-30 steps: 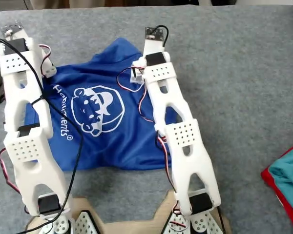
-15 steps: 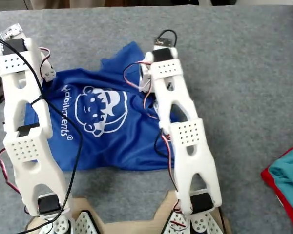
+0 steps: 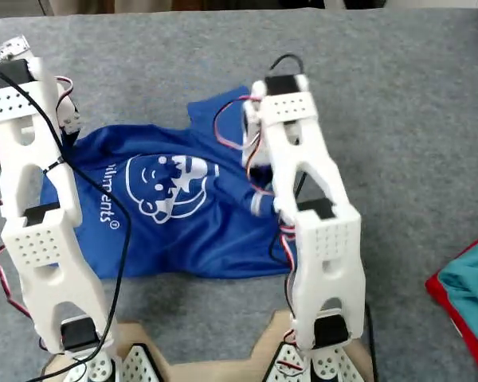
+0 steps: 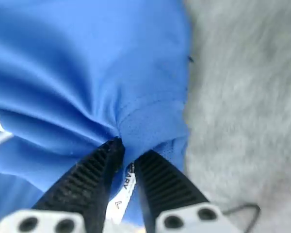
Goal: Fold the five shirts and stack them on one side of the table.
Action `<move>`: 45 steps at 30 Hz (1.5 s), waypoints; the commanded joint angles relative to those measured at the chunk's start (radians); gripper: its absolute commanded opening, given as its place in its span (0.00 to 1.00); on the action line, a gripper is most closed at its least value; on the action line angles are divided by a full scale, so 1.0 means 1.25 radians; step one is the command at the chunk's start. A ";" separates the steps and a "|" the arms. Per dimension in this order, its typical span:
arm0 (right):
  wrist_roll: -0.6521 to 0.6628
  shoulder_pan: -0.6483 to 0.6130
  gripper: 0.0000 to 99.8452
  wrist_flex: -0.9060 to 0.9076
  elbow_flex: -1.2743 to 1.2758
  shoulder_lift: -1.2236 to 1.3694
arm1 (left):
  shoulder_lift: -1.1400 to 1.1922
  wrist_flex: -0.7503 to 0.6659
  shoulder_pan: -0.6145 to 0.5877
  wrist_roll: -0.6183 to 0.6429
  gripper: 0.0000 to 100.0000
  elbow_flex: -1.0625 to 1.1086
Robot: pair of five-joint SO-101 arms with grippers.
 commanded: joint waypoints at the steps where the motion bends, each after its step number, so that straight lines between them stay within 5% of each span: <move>1: 0.011 -0.010 0.01 0.010 0.125 -0.145 | -0.073 0.010 -0.007 -0.021 0.02 0.036; 12: 0.065 0.007 0.11 0.015 0.202 -0.272 | -0.112 0.009 -0.007 -0.093 0.02 0.137; 20: 0.068 0.012 0.23 -0.036 -0.041 -0.285 | -0.111 0.009 -0.005 -0.098 0.02 0.135; 32: 0.060 0.056 0.23 -0.405 -0.454 0.252 | -0.105 0.009 0.000 -0.098 0.02 0.136; 39: 0.060 0.053 0.23 -0.382 -0.794 0.560 | -0.104 0.007 0.000 -0.098 0.02 0.139; 45: 0.060 0.055 0.22 -0.355 -0.855 0.603 | -0.104 0.000 0.000 -0.098 0.02 0.140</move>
